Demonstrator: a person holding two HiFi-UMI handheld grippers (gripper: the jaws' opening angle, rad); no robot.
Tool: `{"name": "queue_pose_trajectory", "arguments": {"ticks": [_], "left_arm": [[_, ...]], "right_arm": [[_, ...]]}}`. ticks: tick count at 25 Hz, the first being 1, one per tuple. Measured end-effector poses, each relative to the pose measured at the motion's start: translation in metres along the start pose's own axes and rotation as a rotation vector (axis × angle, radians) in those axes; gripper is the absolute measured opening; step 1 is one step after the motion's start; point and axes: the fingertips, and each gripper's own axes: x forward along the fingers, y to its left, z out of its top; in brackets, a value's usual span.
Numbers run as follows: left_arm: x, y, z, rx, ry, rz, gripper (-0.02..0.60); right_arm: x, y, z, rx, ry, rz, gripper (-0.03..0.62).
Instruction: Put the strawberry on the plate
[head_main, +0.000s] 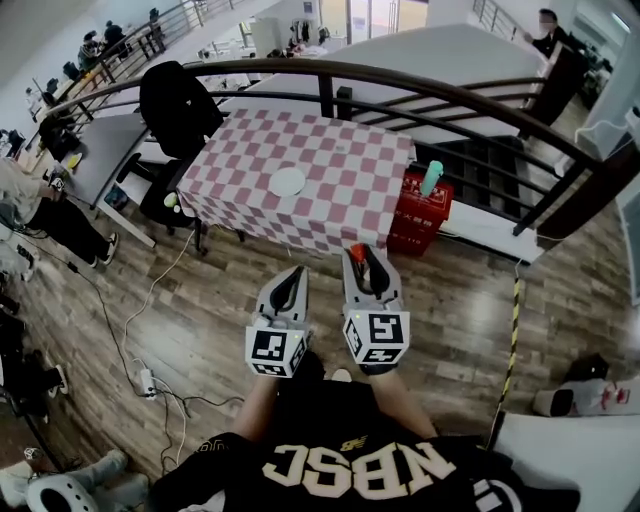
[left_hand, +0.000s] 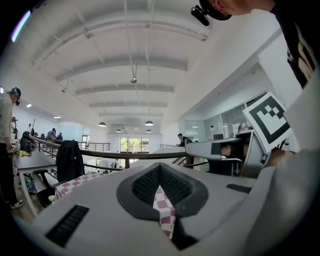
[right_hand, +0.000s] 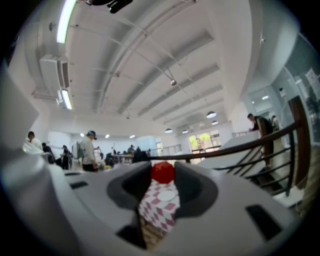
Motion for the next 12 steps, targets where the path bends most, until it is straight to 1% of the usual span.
{"name": "queue_pose_trajectory", "arguments": {"ticks": [3, 6, 9, 12], "left_arm": [[0.012, 0.004, -0.011, -0.006, 0.026, -0.005, 0.008], [0.032, 0.008, -0.019, -0.024, 0.046, -0.026, 0.008], [0.055, 0.013, -0.016, -0.07, 0.033, -0.052, 0.008], [0.074, 0.027, -0.015, -0.079, 0.023, -0.061, 0.008]], "right_arm": [[0.005, -0.008, -0.012, 0.008, 0.027, -0.014, 0.146], [0.014, -0.019, -0.022, 0.016, 0.04, -0.031, 0.146], [0.035, -0.036, -0.025, 0.027, 0.036, -0.052, 0.146], [0.058, -0.042, -0.029, 0.014, 0.06, -0.06, 0.146]]}}
